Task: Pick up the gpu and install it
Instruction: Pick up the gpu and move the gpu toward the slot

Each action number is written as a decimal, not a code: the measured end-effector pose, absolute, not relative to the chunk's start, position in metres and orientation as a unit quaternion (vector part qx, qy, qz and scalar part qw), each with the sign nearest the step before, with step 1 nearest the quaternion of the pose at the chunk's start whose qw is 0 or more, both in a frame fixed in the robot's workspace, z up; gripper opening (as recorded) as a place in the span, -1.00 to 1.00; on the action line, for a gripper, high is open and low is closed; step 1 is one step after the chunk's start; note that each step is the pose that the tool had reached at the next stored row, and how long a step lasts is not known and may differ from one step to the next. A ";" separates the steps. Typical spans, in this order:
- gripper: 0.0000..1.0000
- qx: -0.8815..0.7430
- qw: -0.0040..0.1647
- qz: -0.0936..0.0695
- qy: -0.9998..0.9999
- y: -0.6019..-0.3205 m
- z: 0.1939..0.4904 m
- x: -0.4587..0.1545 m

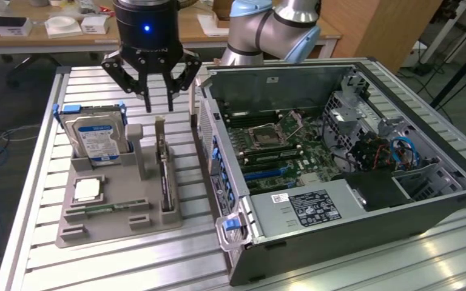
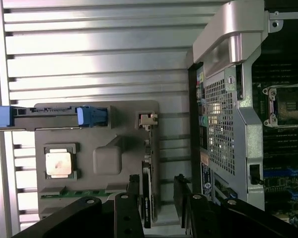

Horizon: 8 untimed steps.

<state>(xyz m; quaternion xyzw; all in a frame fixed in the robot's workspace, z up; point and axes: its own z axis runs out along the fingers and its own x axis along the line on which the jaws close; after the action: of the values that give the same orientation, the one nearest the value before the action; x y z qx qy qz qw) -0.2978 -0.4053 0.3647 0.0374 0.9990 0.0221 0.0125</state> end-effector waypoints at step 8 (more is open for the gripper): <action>-0.18 0.038 0.012 0.022 0.999 -0.411 0.356 -0.298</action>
<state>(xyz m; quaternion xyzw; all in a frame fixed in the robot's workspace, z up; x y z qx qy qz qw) -0.2979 -0.4114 0.3556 0.0375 0.9990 0.0221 0.0125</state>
